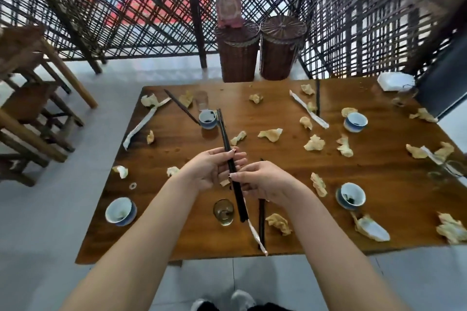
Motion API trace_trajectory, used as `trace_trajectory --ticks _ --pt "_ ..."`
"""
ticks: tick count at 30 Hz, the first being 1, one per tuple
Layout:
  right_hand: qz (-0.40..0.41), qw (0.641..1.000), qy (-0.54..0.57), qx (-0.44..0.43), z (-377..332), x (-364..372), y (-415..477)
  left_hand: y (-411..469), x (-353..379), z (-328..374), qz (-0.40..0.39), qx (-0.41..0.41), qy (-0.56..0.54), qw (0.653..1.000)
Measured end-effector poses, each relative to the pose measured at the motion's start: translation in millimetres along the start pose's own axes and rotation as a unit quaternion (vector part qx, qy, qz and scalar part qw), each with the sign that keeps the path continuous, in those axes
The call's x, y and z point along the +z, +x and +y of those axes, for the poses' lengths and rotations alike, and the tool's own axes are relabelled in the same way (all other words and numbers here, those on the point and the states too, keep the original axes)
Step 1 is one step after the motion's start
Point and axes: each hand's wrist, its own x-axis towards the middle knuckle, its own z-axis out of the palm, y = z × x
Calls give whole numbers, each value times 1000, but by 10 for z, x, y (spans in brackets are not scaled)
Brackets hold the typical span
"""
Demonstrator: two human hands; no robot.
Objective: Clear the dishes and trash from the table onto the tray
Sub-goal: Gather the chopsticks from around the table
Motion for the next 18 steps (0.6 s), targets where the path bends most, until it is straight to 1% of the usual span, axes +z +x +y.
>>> trace_trajectory --ticks 3,8,12,18 --pt "26 1000 15 -4 -29 87 28 110 -104 85 -23 -17 11 1000" --pt "97 992 77 -14 -40 335 27 196 -237 226 -82 -55 38 994" --pt "138 988 68 -14 33 431 8 266 -379 271 -118 -83 41 989" --pt "250 959 128 26 416 387 80 317 -555 126 -121 -139 43 982"
